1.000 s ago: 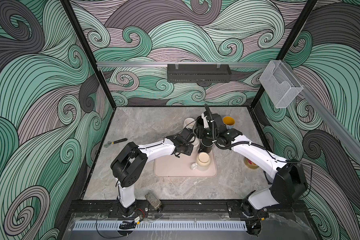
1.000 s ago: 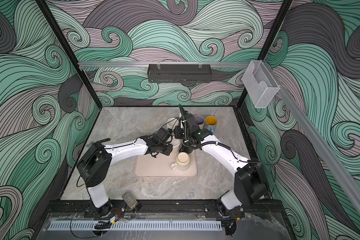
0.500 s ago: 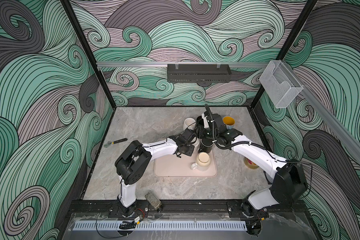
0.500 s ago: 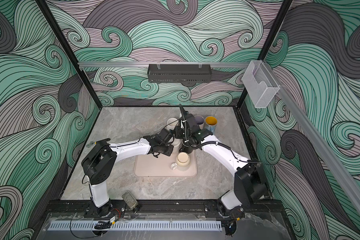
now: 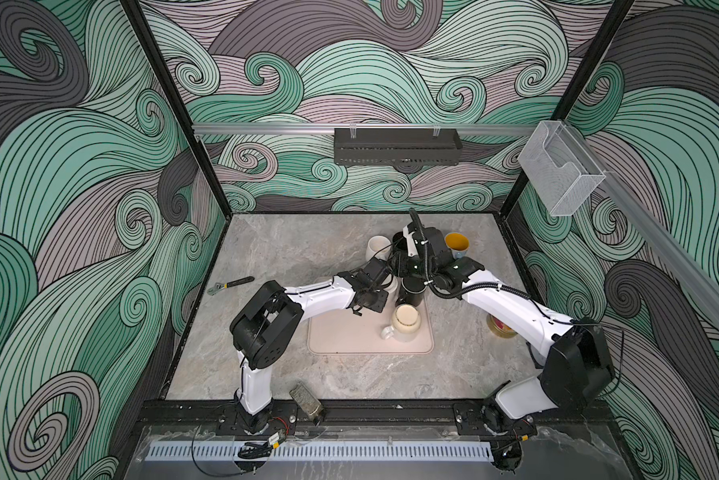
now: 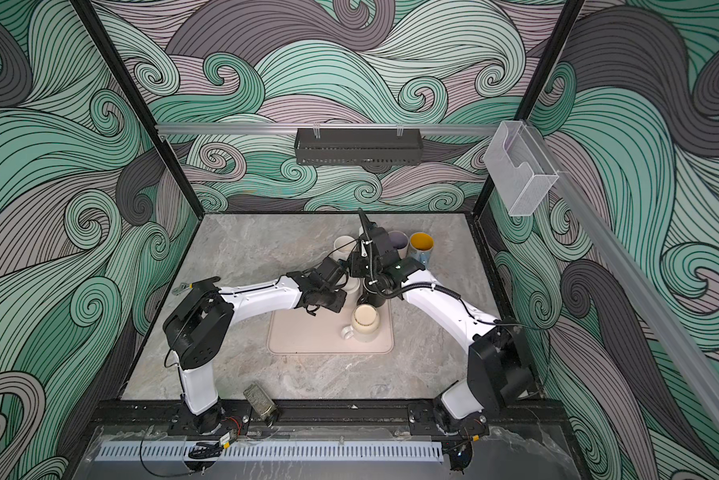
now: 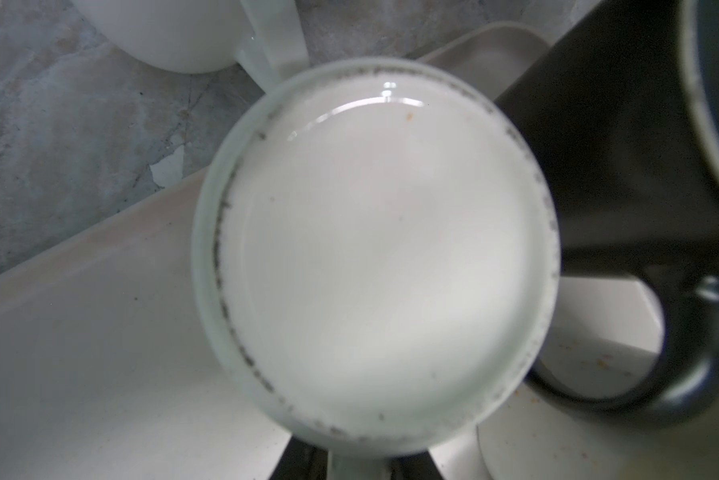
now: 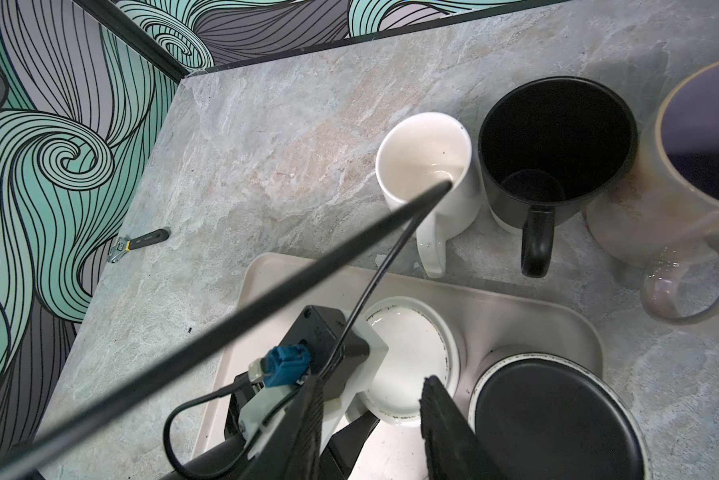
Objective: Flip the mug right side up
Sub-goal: 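Lower the left gripper onto the upside-down red-lined white mug and grasp it, then lift the red-lined mug with the left gripper while the right gripper approaches it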
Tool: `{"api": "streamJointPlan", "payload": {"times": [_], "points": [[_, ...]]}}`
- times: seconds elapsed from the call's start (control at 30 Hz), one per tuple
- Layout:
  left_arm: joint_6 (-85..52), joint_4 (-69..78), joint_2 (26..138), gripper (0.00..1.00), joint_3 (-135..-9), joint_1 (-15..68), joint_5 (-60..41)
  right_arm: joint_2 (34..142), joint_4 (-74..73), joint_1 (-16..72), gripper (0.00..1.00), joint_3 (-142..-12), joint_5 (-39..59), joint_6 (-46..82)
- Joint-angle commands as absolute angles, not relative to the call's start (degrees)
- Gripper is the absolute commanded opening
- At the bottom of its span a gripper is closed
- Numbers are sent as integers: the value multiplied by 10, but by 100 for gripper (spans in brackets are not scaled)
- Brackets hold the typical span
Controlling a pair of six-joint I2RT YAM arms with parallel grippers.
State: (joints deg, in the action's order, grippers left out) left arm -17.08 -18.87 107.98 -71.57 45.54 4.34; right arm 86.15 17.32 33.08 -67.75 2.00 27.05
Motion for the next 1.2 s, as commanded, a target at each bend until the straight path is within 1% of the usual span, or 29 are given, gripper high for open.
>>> {"api": "streamJointPlan", "payload": {"times": [0.0, 0.23, 0.37, 0.43, 0.63, 1.03, 1.17], "points": [[-165, -203, 1095, 22, -737, 459, 62, 853, 167, 328, 41, -669, 25, 275], [-161, -211, 1093, 19, -737, 463, 74, 854, 168, 328, 40, -671, 27, 278], [-163, -218, 1083, 9, -734, 462, 85, 852, 166, 328, 40, -669, 28, 281], [-162, -222, 1076, 0, -731, 464, 95, 851, 165, 328, 40, -669, 28, 282], [-169, -242, 1037, 0, -716, 464, 145, 853, 164, 328, 40, -672, 27, 283], [-166, -292, 948, 0, -696, 464, 210, 883, 158, 324, 40, -704, 43, 283], [-161, -303, 917, 0, -690, 464, 256, 888, 159, 318, 41, -714, 44, 285]]}}
